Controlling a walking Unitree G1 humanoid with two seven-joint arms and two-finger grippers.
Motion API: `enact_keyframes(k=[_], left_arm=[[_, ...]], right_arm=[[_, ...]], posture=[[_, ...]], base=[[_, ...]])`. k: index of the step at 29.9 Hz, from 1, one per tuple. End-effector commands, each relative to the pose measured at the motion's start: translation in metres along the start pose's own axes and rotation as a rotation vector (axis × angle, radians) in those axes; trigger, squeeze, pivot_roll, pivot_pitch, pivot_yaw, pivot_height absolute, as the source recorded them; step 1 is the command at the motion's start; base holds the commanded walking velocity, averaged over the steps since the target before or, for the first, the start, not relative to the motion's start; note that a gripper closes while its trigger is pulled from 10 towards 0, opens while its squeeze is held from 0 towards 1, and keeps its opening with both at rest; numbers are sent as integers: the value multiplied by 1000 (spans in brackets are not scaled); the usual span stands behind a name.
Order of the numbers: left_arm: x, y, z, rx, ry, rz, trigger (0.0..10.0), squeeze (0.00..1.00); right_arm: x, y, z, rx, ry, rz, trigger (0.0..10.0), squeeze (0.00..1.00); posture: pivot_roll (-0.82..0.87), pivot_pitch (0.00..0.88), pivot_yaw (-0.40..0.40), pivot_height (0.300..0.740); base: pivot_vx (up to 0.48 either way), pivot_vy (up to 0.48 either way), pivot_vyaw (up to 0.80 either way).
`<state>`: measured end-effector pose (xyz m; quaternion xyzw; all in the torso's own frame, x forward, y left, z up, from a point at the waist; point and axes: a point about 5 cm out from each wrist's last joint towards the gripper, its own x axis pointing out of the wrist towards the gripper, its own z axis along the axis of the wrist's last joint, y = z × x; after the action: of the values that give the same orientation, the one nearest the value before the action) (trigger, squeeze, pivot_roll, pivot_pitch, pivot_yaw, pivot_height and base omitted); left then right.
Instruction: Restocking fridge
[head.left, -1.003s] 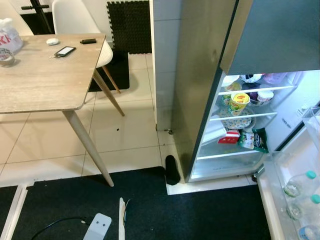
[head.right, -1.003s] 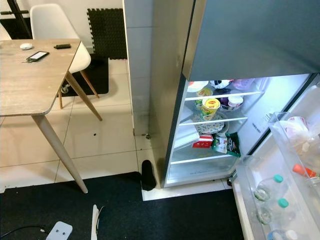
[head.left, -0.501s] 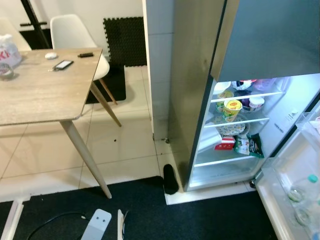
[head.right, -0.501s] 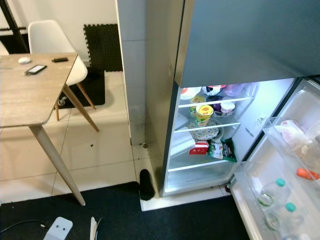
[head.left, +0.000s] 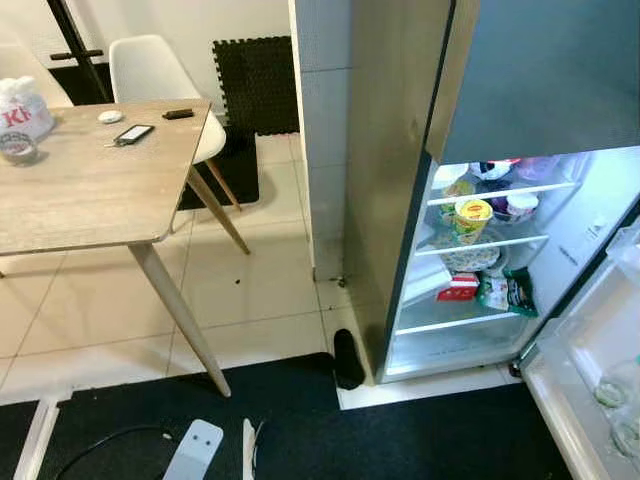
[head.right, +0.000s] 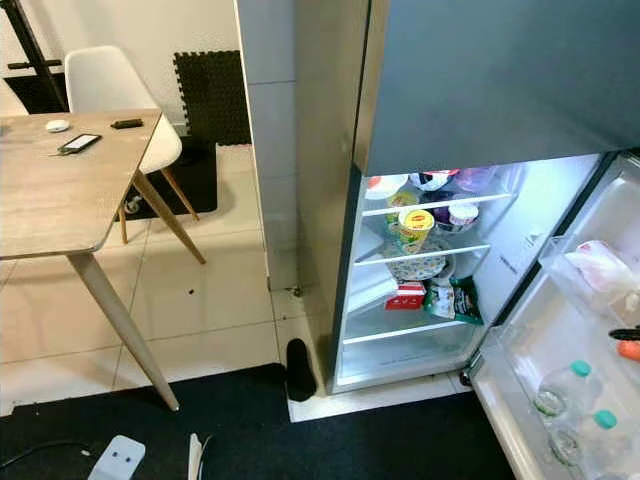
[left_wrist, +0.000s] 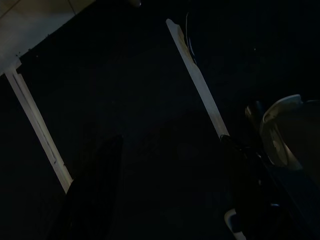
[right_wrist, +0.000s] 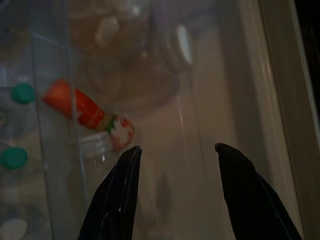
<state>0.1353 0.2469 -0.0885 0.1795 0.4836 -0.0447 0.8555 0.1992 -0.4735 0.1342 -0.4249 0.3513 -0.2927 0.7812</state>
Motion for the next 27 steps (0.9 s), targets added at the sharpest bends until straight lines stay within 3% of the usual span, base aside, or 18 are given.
enact_keyframes(k=[1,4,8,13,16,17,27], left_arm=[[-1,-1,-3,-3,8,-4,10000,0],[-1,-1,-2,-3,7,-3,10000,0],[0,-1,-2,-7,6,0,10000,0],[0,-1,-2,-20,6,7,10000,0],[-2,-1,-6,-25,12,6,10000,0],[-2,-1,-8,-24,15,5,10000,0],[-1,-2,-4,-22,5,4,10000,0]], right_arm=[[1,0,1,15,16,-18,10000,0],[1,-7,-3,64,51,-38,10000,0],[0,-2,-11,35,94,-1,10000,0],[-2,11,-22,-8,142,75,10000,0],[-5,30,-30,-35,174,184,10000,0],[-6,38,-30,-29,173,227,10000,0],[-5,57,-10,-23,100,341,10000,0]], posture=[[-31,0,0,740],[-24,0,0,740],[-16,0,-8,740],[-7,0,-16,740],[-4,0,-12,740],[-3,0,-12,740],[-7,0,-3,740]], base=[[0,0,0],[0,0,0],[0,0,0],[0,0,0],[0,0,0],[0,0,0],[0,0,0]])
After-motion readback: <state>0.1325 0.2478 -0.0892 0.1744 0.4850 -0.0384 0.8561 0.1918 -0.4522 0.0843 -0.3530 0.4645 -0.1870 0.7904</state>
